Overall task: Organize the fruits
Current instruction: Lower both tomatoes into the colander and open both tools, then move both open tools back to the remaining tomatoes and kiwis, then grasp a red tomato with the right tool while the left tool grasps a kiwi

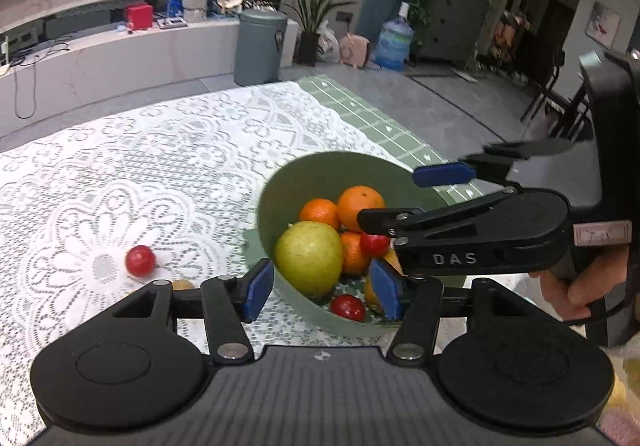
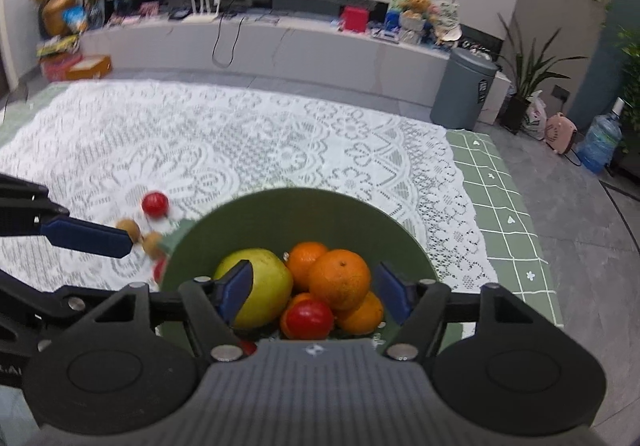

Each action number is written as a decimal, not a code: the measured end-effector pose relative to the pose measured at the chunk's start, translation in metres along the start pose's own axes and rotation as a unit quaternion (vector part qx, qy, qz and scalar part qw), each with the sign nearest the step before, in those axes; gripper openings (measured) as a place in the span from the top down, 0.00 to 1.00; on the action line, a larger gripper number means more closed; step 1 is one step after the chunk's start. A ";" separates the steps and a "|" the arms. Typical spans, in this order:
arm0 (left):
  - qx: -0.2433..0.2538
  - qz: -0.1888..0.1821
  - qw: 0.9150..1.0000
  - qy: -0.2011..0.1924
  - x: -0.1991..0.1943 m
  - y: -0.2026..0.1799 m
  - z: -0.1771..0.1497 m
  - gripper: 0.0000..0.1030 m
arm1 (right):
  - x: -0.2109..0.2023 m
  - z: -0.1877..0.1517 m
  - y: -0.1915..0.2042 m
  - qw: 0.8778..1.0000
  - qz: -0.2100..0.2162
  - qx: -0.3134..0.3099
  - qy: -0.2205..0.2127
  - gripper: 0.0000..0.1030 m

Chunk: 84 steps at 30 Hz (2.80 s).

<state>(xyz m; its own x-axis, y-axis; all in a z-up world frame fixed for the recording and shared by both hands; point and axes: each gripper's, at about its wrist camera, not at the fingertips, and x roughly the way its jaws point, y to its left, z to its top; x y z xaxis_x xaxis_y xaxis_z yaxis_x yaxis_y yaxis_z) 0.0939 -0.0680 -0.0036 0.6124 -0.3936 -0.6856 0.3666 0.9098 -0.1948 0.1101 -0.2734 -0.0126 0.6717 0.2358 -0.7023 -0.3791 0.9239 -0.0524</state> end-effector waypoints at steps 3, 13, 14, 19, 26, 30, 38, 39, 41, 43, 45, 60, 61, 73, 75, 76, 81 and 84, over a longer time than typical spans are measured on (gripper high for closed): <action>-0.008 0.015 1.000 -0.012 -0.009 0.008 -0.004 0.36 | -0.005 -0.004 0.007 1.000 -0.005 0.026 -0.012 0.32; -0.058 0.065 0.995 -0.040 -0.029 0.044 -0.023 0.36 | -0.022 -0.020 0.047 0.994 -0.005 0.086 -0.066 0.30; -0.062 0.067 0.995 -0.042 -0.031 0.046 -0.024 0.36 | -0.022 -0.021 0.050 0.994 -0.004 0.088 -0.069 0.30; -0.082 0.079 0.992 -0.051 -0.043 0.063 -0.036 0.35 | -0.024 -0.030 0.071 0.993 0.009 0.089 -0.079 0.30; -0.099 0.109 0.987 -0.066 -0.055 0.081 -0.058 0.35 | -0.025 -0.037 0.104 0.995 0.018 0.045 -0.088 0.29; -0.101 0.127 0.984 -0.074 -0.062 0.088 -0.066 0.35 | -0.024 -0.041 0.124 0.996 0.026 0.018 -0.088 0.29; -0.097 0.134 0.984 -0.067 -0.063 0.096 -0.078 0.35 | -0.016 -0.049 0.154 0.995 0.007 -0.056 -0.083 0.30; -0.099 0.129 0.984 -0.066 -0.062 0.096 -0.080 0.35 | -0.015 -0.050 0.157 0.994 0.002 -0.066 -0.081 0.31; -0.101 0.121 0.986 -0.063 -0.061 0.097 -0.080 0.35 | -0.011 -0.053 0.163 0.993 -0.007 -0.088 -0.079 0.37; -0.104 0.122 0.985 -0.059 -0.058 0.098 -0.081 0.35 | -0.007 -0.055 0.168 0.991 -0.012 -0.106 -0.076 0.43; -0.107 0.118 0.986 -0.051 -0.054 0.100 -0.082 0.37 | -0.002 -0.058 0.172 0.989 -0.017 -0.124 -0.075 0.49; -0.108 0.117 0.986 -0.042 -0.029 0.102 -0.088 0.60 | 0.040 -0.059 0.178 0.982 -0.056 -0.174 -0.048 0.62; -0.108 0.122 0.986 -0.044 -0.028 0.103 -0.088 0.60 | 0.041 -0.058 0.179 0.981 -0.059 -0.179 -0.049 0.62; -0.099 0.106 0.989 -0.037 -0.013 0.114 -0.074 0.59 | 0.058 -0.057 0.182 0.970 -0.080 -0.222 -0.052 0.70; -0.089 0.101 0.990 -0.031 -0.007 0.113 -0.071 0.54 | 0.061 -0.056 0.183 0.969 -0.079 -0.228 -0.048 0.71; -0.083 0.097 0.991 -0.030 -0.003 0.112 -0.071 0.54 | 0.063 -0.056 0.183 0.969 -0.079 -0.231 -0.045 0.71; -0.050 0.101 0.993 -0.019 0.011 0.109 -0.065 0.53 | 0.072 -0.056 0.186 0.965 -0.085 -0.245 -0.035 0.74; -0.042 0.102 0.994 -0.015 0.017 0.109 -0.062 0.52 | 0.078 -0.055 0.189 0.961 -0.091 -0.260 -0.034 0.74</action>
<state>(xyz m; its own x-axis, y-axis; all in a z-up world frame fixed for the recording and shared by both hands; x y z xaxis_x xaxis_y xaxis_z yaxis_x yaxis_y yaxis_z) 0.1014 0.0329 -0.0803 0.6890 -0.2023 -0.6959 0.1736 0.9784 -0.1125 0.0554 -0.0968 -0.1166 0.7897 0.1204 -0.6016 -0.5072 0.6799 -0.5297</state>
